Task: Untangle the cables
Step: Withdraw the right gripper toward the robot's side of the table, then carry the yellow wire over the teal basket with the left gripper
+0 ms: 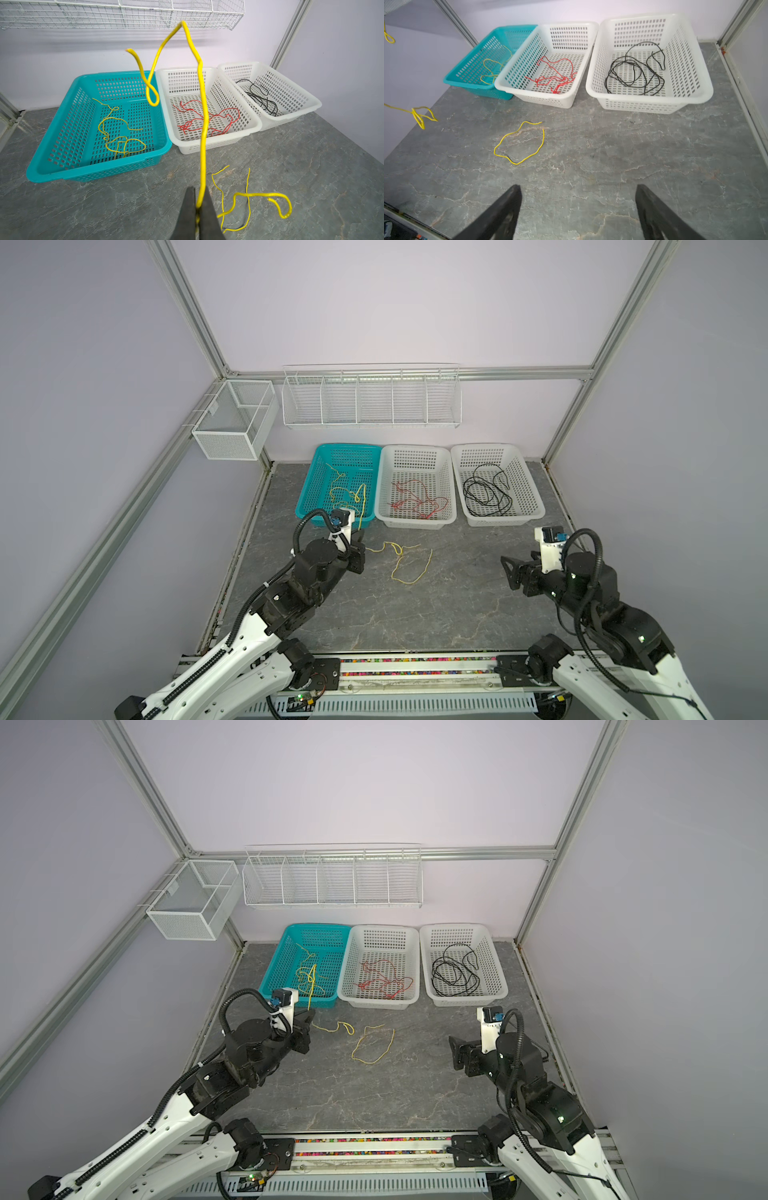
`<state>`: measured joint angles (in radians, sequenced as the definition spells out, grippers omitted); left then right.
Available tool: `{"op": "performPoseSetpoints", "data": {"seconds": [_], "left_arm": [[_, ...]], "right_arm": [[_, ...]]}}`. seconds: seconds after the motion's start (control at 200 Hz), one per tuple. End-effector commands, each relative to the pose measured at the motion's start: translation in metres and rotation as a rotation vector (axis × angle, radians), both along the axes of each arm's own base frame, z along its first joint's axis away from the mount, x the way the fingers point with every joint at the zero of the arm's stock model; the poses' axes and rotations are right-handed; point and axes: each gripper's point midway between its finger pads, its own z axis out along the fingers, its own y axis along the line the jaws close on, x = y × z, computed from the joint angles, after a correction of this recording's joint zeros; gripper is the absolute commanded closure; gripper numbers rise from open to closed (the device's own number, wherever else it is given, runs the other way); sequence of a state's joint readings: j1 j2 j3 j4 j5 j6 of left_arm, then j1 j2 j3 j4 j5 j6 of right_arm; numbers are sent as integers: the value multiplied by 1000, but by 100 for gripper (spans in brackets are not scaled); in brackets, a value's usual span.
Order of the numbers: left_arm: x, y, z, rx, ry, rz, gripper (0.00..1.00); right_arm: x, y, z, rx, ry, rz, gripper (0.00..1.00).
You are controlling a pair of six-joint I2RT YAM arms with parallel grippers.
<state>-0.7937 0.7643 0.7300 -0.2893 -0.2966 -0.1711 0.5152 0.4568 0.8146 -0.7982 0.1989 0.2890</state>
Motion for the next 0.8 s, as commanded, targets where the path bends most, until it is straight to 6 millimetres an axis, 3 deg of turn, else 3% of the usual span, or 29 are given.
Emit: {"op": "performPoseSetpoints", "data": {"seconds": [0.0,0.51,0.795], "left_arm": [[6,3,-12,60,38,32,100],[19,23,-11,174,105,147,100],[65,48,-9,171,207,308,100]], "right_arm": [[-2,-4,-7,15,-14,-24,12],[-7,-3,-6,46,-34,-14,12],[-8,0,-6,55,-44,2,12]]}}
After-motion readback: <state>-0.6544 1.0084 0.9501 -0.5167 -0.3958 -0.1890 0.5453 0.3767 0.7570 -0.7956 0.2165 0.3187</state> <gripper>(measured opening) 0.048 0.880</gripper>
